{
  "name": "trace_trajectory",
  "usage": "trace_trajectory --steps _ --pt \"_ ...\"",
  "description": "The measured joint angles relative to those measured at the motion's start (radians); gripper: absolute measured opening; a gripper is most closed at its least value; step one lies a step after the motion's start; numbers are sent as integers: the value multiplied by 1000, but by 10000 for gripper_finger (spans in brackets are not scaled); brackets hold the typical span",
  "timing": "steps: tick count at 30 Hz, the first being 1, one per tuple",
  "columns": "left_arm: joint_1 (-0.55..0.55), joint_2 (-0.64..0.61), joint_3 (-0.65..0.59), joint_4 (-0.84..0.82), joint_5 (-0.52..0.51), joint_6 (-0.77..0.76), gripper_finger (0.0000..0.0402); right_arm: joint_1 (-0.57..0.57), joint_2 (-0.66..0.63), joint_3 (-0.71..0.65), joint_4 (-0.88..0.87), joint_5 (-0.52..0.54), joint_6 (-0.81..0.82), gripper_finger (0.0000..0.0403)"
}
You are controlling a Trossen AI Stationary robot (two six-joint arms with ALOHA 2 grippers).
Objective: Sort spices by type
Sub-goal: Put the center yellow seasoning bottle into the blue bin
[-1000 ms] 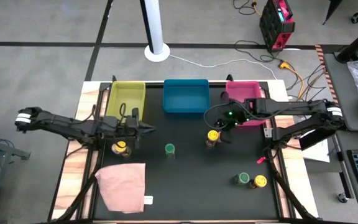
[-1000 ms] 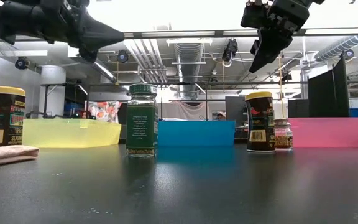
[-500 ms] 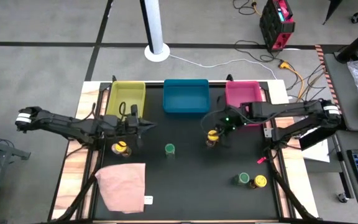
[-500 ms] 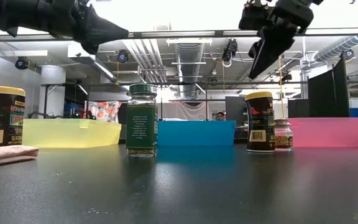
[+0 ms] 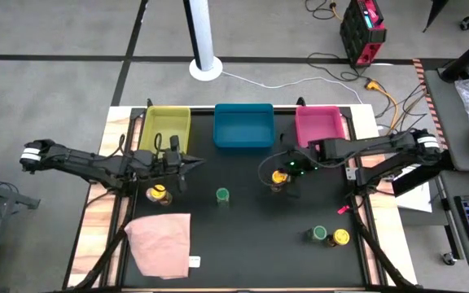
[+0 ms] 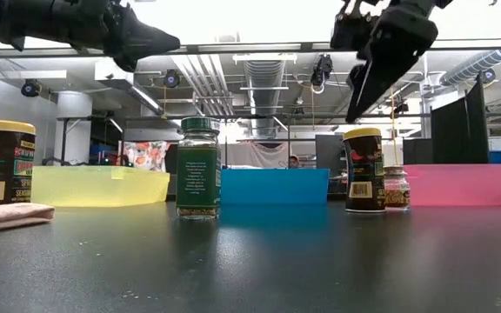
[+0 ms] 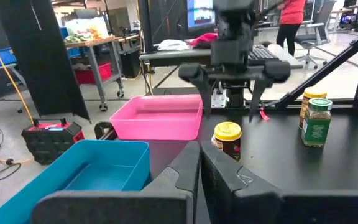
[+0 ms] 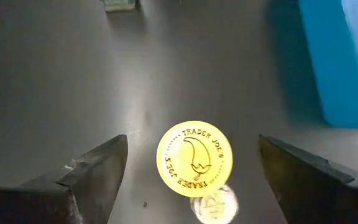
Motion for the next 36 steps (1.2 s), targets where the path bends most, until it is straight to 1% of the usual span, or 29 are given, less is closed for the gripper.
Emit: trace_trajectory --steps 4,11,16,19,22,29,36 --pt "0 0 0 0 0 15 0 -2 55 0 0 0 30 353" --pt "0 0 0 0 0 15 0 -3 116 0 -2 29 47 354" --pt "0 0 -2 -1 1 4 0 -5 146 0 -4 49 47 343" --pt "0 0 -4 0 1 -7 0 -7 149 0 -4 44 70 327" --pt "0 0 -4 -4 2 -18 0 -7 147 0 -2 45 73 301" --pt "-1 0 -6 -15 3 -38 0 -8 139 0 0 44 64 222" --pt "-1 0 -11 -21 3 -45 0 -8 139 0 0 44 62 222"
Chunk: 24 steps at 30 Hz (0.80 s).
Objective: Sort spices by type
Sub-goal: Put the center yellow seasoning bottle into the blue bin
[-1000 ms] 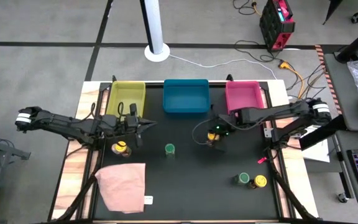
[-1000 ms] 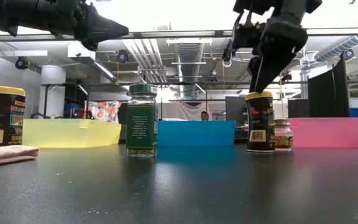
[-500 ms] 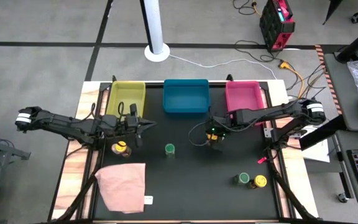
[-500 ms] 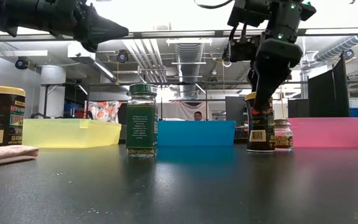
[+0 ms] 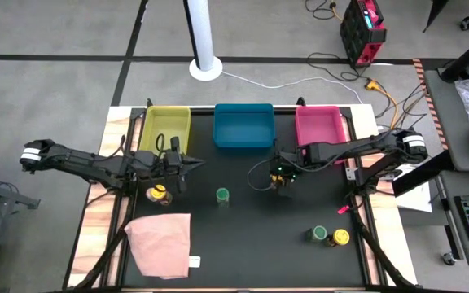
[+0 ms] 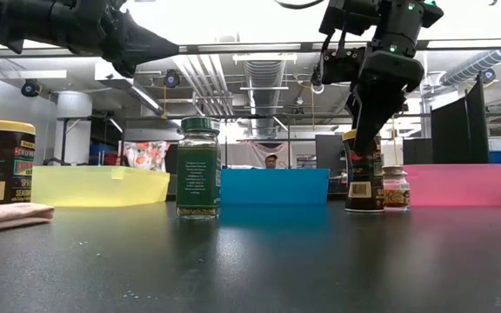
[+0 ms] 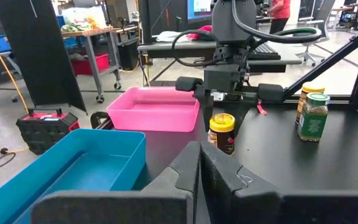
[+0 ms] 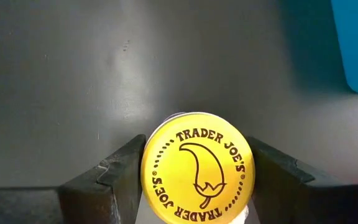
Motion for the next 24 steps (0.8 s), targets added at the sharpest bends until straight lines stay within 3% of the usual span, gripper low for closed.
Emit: trace_trajectory --steps 4,13,24 --pt "0 0 0 -2 0 0 0 0 -4 51 -42 0 2 222" --pt "0 0 0 -4 -18 13 0 -11 64 313 -70 0 -23 222" --pt "0 -97 76 -75 -28 100 0 -144 383 805 -212 1 -224 222"
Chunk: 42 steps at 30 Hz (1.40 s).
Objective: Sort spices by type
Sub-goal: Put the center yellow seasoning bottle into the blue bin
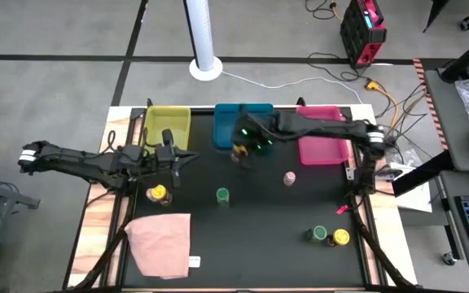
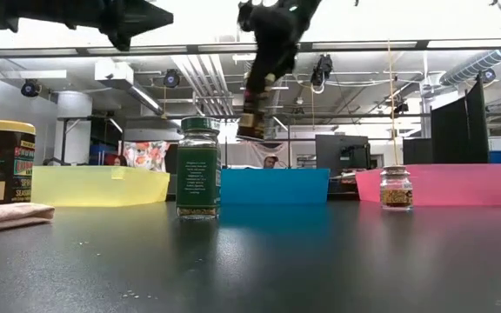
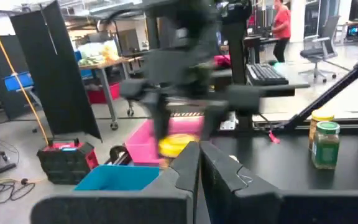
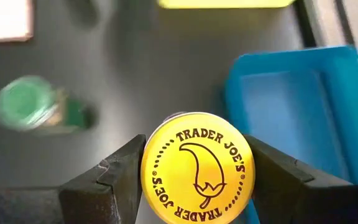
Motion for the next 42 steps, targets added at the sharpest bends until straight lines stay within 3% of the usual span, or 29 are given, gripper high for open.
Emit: trace_trajectory --steps 6,11,18,35,42 --pt "0 -75 4 -179 -46 -52 0 -96 199 335 -148 1 -38 222" --pt "0 -136 -12 -232 -70 -62 0 -179 336 545 -192 -4 6 222" --pt "0 -183 -13 -338 -76 -63 0 -290 380 521 -160 -59 191 222" --pt "0 -197 -12 -396 -77 -114 0 -369 396 503 -371 -4 83 222" --pt "-1 -196 -12 -439 -77 -165 0 -401 388 449 -353 -2 40 222"
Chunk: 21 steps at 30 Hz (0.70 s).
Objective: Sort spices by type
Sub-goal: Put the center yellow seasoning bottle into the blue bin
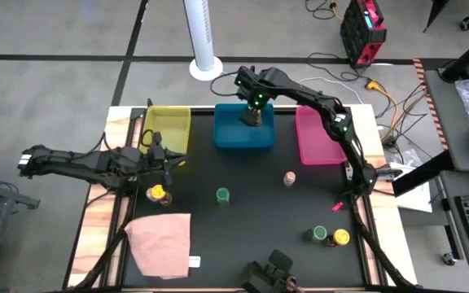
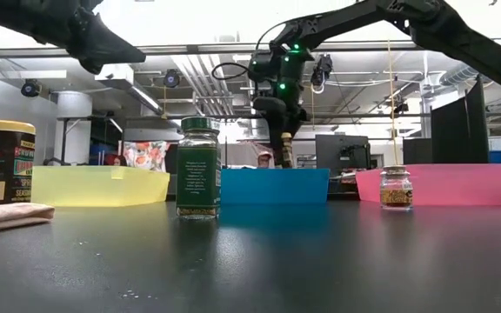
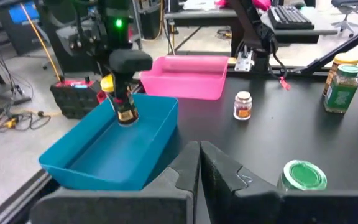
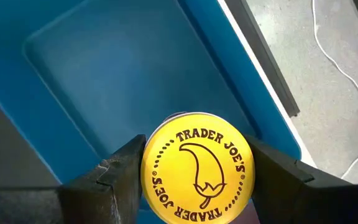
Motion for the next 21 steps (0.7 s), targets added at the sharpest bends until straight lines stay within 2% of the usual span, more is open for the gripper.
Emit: trace_trajectory --steps 13,17,21 --pt "-23 3 -14 -44 0 -76 0 -5 -75 -127 107 -32 -55 222" --pt "-31 2 -19 -44 0 -91 0 -4 -187 -264 222 -60 -61 222" --pt "-33 3 -21 -42 0 -99 0 -6 -318 -473 386 -59 -53 222"
